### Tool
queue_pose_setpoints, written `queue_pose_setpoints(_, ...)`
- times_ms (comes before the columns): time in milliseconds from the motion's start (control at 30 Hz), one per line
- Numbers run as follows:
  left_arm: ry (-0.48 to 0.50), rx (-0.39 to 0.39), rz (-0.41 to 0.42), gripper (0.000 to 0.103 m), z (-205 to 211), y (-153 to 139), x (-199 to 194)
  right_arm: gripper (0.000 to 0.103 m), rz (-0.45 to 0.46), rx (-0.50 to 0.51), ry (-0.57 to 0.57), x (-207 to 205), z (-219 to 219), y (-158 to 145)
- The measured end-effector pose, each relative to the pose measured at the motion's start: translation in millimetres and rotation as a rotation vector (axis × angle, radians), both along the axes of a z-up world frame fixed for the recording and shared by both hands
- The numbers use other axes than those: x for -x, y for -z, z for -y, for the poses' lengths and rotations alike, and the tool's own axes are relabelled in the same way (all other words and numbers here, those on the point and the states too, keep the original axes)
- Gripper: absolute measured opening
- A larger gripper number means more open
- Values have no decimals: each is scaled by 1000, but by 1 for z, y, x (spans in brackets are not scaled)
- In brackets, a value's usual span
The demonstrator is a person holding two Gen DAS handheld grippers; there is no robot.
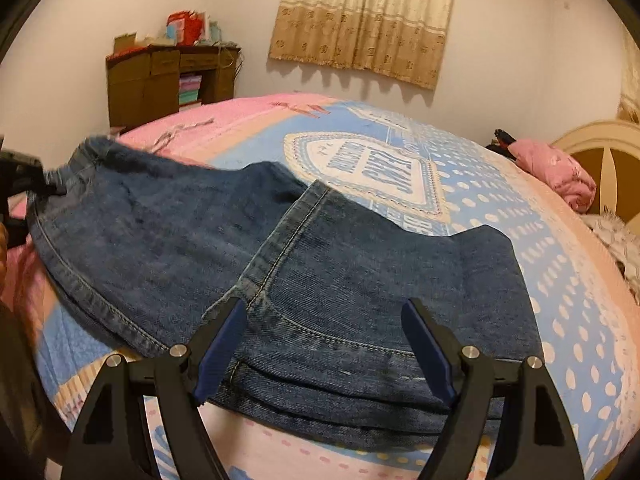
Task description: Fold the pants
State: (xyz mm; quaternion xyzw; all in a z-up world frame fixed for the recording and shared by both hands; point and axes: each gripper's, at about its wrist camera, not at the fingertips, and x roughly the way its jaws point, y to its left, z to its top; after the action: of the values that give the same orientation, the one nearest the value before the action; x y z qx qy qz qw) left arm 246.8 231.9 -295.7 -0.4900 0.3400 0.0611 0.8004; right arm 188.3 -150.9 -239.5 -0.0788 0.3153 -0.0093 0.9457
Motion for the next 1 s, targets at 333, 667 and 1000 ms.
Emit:
queue_pose_setpoints(333,86,-164,41,24,24,-51,-19,81,11,-269,177,21,71,-23)
queue_pose_setpoints(667,392,-532,286,24,165,-173,-47,81,134,-533,387,60,169,-53)
queue_pose_setpoints(1000,985,-855,526,24,431,-148,7,81,191,-864,646,107,259,-27)
